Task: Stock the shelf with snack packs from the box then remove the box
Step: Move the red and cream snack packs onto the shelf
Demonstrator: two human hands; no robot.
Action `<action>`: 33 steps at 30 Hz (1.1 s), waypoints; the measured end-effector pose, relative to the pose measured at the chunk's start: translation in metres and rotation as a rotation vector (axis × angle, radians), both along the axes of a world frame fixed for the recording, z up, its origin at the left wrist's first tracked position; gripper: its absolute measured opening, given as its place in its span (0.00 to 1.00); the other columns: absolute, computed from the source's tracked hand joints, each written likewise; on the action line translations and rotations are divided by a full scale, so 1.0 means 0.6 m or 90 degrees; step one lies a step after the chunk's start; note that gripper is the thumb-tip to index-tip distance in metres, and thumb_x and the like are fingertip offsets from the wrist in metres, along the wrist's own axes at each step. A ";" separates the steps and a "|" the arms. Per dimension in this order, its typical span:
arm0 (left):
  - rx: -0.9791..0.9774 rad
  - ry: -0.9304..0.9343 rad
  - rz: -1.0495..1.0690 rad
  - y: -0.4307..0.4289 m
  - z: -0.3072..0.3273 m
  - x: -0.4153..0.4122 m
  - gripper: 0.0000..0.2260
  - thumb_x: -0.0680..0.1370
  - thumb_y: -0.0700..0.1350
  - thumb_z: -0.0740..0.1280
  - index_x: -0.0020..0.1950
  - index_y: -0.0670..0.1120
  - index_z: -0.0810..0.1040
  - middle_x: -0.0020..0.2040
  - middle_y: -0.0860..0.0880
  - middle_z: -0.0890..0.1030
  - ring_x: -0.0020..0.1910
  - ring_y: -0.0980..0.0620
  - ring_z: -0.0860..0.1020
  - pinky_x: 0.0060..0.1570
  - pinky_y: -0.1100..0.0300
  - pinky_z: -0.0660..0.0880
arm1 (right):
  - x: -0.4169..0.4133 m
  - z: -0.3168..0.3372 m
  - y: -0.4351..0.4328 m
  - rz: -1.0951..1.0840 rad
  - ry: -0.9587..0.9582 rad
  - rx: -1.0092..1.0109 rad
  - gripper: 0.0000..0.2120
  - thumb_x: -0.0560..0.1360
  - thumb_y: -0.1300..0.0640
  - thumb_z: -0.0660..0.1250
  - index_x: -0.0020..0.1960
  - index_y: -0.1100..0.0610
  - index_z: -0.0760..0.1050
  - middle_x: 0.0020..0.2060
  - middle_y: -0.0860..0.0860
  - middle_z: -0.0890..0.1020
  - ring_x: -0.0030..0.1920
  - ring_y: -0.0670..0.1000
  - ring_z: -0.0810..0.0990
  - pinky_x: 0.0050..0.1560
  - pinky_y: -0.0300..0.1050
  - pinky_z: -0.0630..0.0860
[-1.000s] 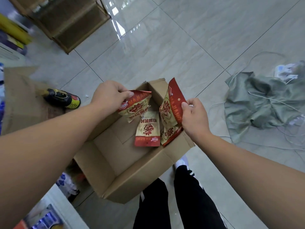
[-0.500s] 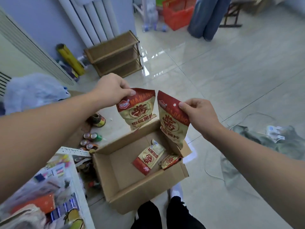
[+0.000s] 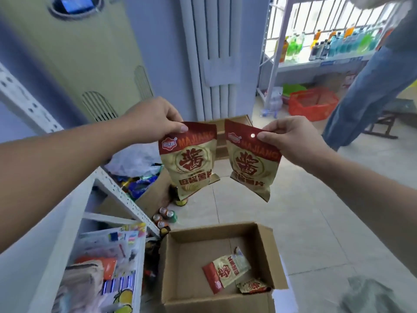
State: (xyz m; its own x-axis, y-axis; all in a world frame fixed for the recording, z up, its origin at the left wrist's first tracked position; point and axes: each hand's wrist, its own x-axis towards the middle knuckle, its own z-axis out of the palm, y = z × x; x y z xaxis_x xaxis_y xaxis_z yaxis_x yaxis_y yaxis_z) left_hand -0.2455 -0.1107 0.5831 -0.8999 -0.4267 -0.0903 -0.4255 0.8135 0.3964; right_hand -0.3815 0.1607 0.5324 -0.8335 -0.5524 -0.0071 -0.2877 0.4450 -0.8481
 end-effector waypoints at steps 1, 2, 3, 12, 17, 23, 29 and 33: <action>-0.005 0.008 0.023 -0.009 0.015 0.021 0.07 0.74 0.54 0.74 0.41 0.53 0.85 0.35 0.57 0.84 0.37 0.58 0.82 0.37 0.61 0.73 | 0.001 0.020 -0.015 0.021 0.011 -0.015 0.06 0.76 0.53 0.74 0.45 0.55 0.84 0.34 0.47 0.87 0.35 0.48 0.86 0.38 0.46 0.83; -0.013 0.014 0.049 -0.014 0.031 0.045 0.07 0.75 0.54 0.74 0.42 0.52 0.86 0.35 0.57 0.84 0.37 0.59 0.81 0.35 0.62 0.71 | 0.004 0.039 -0.032 0.044 0.017 -0.032 0.06 0.76 0.53 0.74 0.45 0.56 0.84 0.34 0.47 0.87 0.34 0.46 0.86 0.36 0.42 0.82; -0.024 0.017 0.078 -0.019 0.047 0.073 0.07 0.75 0.54 0.74 0.42 0.52 0.86 0.36 0.57 0.84 0.37 0.60 0.81 0.34 0.63 0.70 | 0.011 0.056 -0.048 0.070 0.019 -0.049 0.07 0.76 0.53 0.74 0.45 0.57 0.83 0.33 0.48 0.86 0.33 0.44 0.85 0.33 0.38 0.81; -0.083 0.046 0.306 -0.017 0.167 0.320 0.07 0.75 0.55 0.73 0.45 0.53 0.85 0.39 0.57 0.83 0.38 0.59 0.79 0.31 0.63 0.69 | 0.094 0.170 -0.194 0.331 0.102 -0.075 0.09 0.76 0.49 0.73 0.42 0.53 0.81 0.33 0.47 0.86 0.33 0.44 0.84 0.36 0.43 0.79; -0.109 0.065 0.419 0.007 0.207 0.457 0.07 0.73 0.57 0.74 0.43 0.55 0.86 0.40 0.53 0.86 0.42 0.50 0.84 0.42 0.47 0.83 | 0.190 0.214 -0.268 0.451 0.190 -0.081 0.08 0.76 0.47 0.74 0.41 0.50 0.82 0.36 0.49 0.86 0.39 0.57 0.86 0.41 0.60 0.84; -0.143 0.096 0.522 0.034 0.240 0.621 0.07 0.74 0.55 0.75 0.44 0.52 0.86 0.39 0.56 0.85 0.40 0.59 0.82 0.38 0.62 0.74 | 0.328 0.257 -0.345 0.585 0.272 -0.126 0.05 0.77 0.53 0.72 0.44 0.52 0.81 0.34 0.44 0.84 0.26 0.36 0.78 0.31 0.38 0.72; -0.154 0.109 0.622 0.040 0.248 0.794 0.06 0.74 0.55 0.75 0.42 0.53 0.86 0.37 0.52 0.86 0.35 0.58 0.82 0.35 0.60 0.74 | 0.480 0.273 -0.408 0.695 0.322 -0.143 0.10 0.78 0.53 0.71 0.38 0.48 0.78 0.30 0.40 0.82 0.29 0.34 0.78 0.25 0.27 0.67; -0.163 0.110 0.671 0.032 0.237 0.892 0.06 0.74 0.54 0.75 0.45 0.52 0.87 0.39 0.52 0.86 0.41 0.51 0.84 0.41 0.56 0.77 | 0.583 0.270 -0.452 0.750 0.353 -0.140 0.05 0.78 0.53 0.71 0.43 0.49 0.81 0.35 0.39 0.83 0.35 0.33 0.79 0.31 0.28 0.70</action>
State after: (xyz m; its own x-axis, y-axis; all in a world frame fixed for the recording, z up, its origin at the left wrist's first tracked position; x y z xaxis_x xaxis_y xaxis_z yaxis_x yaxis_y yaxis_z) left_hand 0.2900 -0.0913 0.7254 -0.0645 -0.9771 0.2029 -0.9107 0.1407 0.3884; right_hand -0.0316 -0.1103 0.6942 0.2809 -0.8895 0.3603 -0.7355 -0.4407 -0.5146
